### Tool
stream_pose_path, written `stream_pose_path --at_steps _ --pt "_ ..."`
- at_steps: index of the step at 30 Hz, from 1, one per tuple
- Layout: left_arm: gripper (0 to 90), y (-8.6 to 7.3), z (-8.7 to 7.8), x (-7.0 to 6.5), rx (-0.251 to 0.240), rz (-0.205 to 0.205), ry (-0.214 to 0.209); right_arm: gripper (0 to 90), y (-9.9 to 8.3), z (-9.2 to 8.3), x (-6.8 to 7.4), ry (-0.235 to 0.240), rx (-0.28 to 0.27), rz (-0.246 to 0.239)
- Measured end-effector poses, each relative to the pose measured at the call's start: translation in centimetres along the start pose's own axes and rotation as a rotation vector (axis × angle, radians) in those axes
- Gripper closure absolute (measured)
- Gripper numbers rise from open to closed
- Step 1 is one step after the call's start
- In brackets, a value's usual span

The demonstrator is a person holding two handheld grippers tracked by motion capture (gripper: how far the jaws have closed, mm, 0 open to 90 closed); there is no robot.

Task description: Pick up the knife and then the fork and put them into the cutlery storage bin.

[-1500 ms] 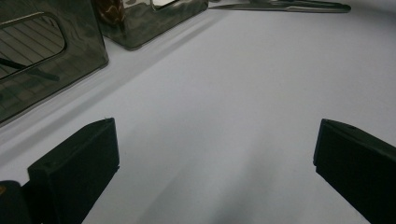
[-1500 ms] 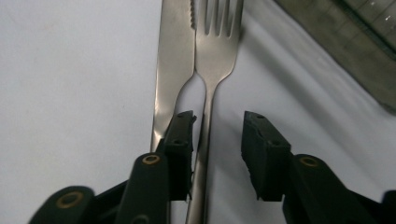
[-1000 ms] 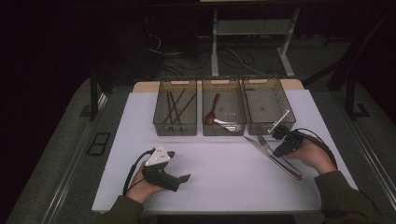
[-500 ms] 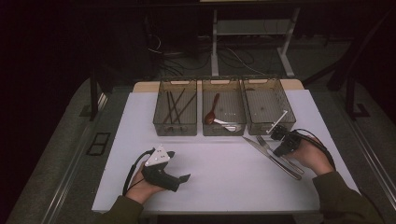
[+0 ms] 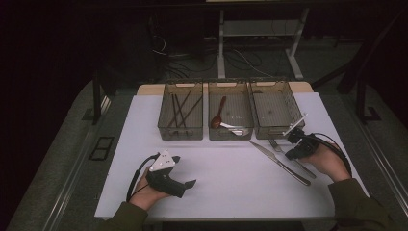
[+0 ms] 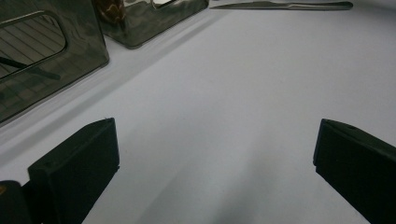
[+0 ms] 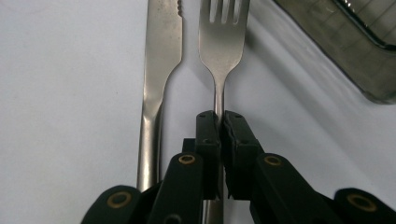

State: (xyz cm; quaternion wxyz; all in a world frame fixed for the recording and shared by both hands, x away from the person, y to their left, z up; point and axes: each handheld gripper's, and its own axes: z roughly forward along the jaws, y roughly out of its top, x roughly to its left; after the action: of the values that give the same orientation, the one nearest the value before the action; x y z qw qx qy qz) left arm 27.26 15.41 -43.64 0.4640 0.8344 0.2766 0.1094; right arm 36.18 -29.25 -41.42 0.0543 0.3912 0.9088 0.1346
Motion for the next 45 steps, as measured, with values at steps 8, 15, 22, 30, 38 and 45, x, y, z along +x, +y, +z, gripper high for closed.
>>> stream_pose_path --at_steps 8,15,22,30,38,45 --pt "0.0 0.0 0.0 0.0 -0.001 0.0 0.0 84.6 -1.0 -1.5 -0.6 0.029 -0.107 0.02" --pt "0.0 0.0 0.0 0.0 0.0 0.0 0.0 84.6 -1.8 -2.7 -1.2 0.05 -0.202 0.039" --pt "0.0 0.0 0.0 0.0 -0.001 -0.002 0.001 84.6 -2.6 -3.7 -2.1 0.06 -0.311 0.084" --pt "0.0 0.0 0.0 0.1 0.001 -0.003 0.001 84.7 -3.2 -4.9 -2.9 0.054 -0.45 0.138" --pt "0.0 -0.1 0.0 0.1 0.002 -0.004 0.002 84.7 -3.6 -5.9 -3.8 0.063 -0.572 0.19" --pt "0.0 -0.1 0.0 0.2 0.004 -0.003 0.002 84.7 -3.5 -6.9 -4.3 0.05 -0.644 0.199"
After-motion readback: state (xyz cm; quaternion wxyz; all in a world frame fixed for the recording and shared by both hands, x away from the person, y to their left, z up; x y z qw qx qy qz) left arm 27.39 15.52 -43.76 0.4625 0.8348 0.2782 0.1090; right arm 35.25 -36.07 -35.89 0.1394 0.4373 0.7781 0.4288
